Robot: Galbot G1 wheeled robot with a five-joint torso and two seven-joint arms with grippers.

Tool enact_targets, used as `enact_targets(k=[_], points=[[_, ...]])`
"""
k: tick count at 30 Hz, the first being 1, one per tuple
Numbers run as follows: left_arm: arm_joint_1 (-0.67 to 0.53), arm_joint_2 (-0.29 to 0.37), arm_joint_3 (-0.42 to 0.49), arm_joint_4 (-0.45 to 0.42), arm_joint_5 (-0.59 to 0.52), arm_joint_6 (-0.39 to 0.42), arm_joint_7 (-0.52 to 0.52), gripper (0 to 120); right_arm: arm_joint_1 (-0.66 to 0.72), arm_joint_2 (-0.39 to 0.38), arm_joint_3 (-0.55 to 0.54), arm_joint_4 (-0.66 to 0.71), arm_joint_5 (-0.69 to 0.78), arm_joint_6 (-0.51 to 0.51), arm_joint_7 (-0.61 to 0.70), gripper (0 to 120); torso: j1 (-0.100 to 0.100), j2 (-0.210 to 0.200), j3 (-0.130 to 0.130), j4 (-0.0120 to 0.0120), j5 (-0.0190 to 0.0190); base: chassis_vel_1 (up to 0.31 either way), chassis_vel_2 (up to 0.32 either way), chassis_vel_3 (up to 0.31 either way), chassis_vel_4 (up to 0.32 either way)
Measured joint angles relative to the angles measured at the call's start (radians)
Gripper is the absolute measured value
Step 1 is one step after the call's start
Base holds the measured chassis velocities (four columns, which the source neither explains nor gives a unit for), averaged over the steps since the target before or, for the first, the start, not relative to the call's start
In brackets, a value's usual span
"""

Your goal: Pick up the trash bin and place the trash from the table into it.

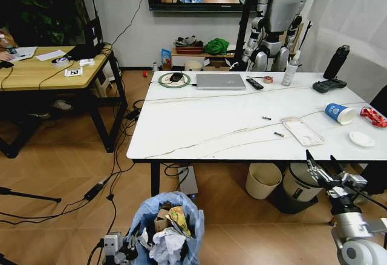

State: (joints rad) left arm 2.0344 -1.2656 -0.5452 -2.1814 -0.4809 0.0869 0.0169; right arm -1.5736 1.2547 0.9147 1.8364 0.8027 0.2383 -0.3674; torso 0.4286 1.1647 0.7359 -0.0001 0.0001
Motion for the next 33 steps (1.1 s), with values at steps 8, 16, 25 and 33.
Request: enact_targets(k=[8,16,25,33], points=[[0.019,-0.014,0.006,-0.017,0.008,-0.017,0.001,0,-0.014,0.006,0.02,0.002,0.012,0.004,-0.019,100,0.0,0.0,0.0,0.0,-0.0001,0.0,0.0,0.0,0.0],[0.026,-0.049,-0.001,-0.027,0.017,-0.027,0.004,0,-0.01,-0.012,0.01,-0.004,0.024,0.009,-0.03,100,0.0,0.0,0.0,0.0001,-0.0001,0.0,0.0,0.0,0.0],[0.027,-0.073,0.007,-0.024,0.03,-0.036,0.007,0,-0.012,-0.029,0.007,-0.015,0.035,0.017,-0.043,100,0.0,0.0,0.0,0.0,-0.0002,0.0,0.0,0.0,0.0],[0.025,-0.083,0.014,-0.017,0.032,-0.041,0.009,0,-0.014,-0.038,0.007,-0.017,0.039,0.021,-0.047,100,0.0,0.0,0.0,0.0,-0.0001,0.0,0.0,0.0,0.0]])
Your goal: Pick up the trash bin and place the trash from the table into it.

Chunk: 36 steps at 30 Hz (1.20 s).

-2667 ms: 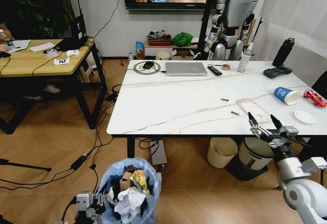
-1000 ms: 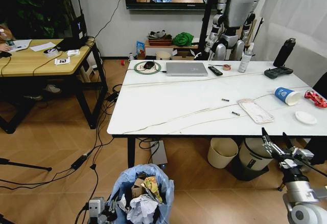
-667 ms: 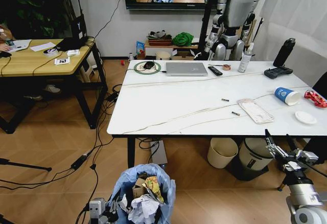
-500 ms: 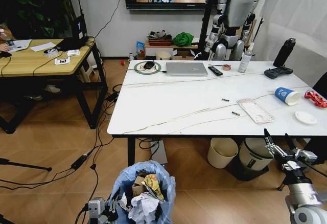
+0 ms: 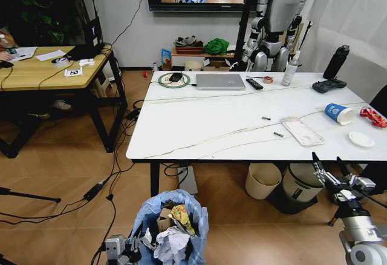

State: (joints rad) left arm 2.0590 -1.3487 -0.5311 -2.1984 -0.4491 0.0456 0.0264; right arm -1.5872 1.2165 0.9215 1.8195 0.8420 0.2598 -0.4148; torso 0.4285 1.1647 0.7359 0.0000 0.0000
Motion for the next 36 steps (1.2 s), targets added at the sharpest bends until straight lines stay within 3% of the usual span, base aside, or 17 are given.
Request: enact_targets(k=[25,36], points=[[0.001,-0.005,0.02,0.008,0.008,-0.005,0.002,0,-0.006,-0.013,0.014,-0.001,0.01,0.004,-0.009,100,0.0,0.0,0.0,0.0,0.0,-0.012,-0.013,0.009,0.012],[0.005,0.057,0.019,-0.003,-0.003,0.012,-0.004,0,0.002,0.028,0.053,-0.01,0.003,0.004,-0.013,100,0.0,0.0,0.0,-0.0001,-0.0002,-0.051,-0.057,0.047,0.044]])
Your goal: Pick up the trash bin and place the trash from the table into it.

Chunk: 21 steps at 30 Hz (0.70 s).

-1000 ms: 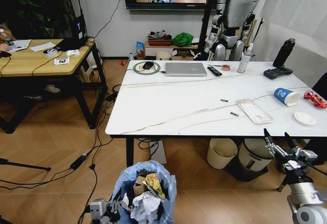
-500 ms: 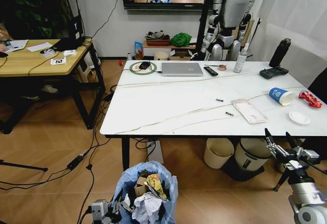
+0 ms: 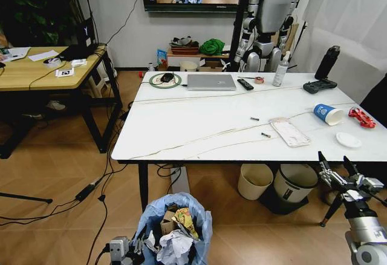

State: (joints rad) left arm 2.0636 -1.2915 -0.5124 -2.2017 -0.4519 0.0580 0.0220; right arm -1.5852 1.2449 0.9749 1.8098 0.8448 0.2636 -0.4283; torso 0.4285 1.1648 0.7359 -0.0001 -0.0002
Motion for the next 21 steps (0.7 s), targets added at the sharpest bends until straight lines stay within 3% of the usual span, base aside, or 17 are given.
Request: enact_targets(k=[21], points=[[0.027,-0.008,0.021,-0.014,0.032,-0.002,0.001,0,0.023,0.0,0.038,-0.076,-0.013,0.037,-0.052,100,0.0,0.0,0.0,0.0002,0.0003,-0.045,-0.04,0.046,0.053]])
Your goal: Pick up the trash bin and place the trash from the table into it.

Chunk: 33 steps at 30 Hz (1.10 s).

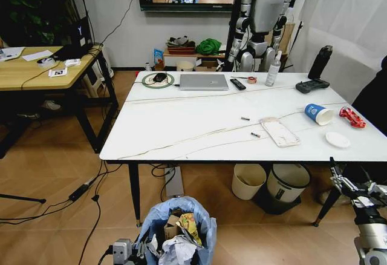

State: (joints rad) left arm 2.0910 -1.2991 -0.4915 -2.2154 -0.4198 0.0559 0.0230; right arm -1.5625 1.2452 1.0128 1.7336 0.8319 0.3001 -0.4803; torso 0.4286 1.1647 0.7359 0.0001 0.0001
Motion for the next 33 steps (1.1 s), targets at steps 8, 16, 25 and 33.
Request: enact_targets(k=[8,16,25,33], points=[[0.008,0.002,-0.011,-0.006,-0.001,0.0,0.0,0,0.009,0.004,-0.005,-0.006,-0.012,0.004,-0.003,100,0.0,0.0,0.0,-0.0001,-0.0001,0.0,0.0,0.0,0.0],[0.012,-0.002,-0.023,-0.014,-0.008,-0.003,0.0,0,-0.011,-0.015,-0.002,0.009,-0.094,0.016,-0.002,100,0.0,0.0,0.0,-0.0002,0.0003,0.0,0.0,0.0,0.0],[0.02,-0.007,-0.048,-0.021,-0.029,-0.002,0.002,0,-0.055,-0.256,-0.059,0.184,-0.061,-0.111,0.21,100,0.0,0.0,0.0,-0.0001,-0.0014,0.0,0.0,0.0,0.0],[0.024,-0.051,-0.079,-0.017,-0.029,0.0,0.005,0,0.13,-0.506,-0.274,0.124,-0.168,-0.273,0.422,100,0.0,0.0,0.0,0.0001,0.0001,0.0,0.0,0.0,0.0]])
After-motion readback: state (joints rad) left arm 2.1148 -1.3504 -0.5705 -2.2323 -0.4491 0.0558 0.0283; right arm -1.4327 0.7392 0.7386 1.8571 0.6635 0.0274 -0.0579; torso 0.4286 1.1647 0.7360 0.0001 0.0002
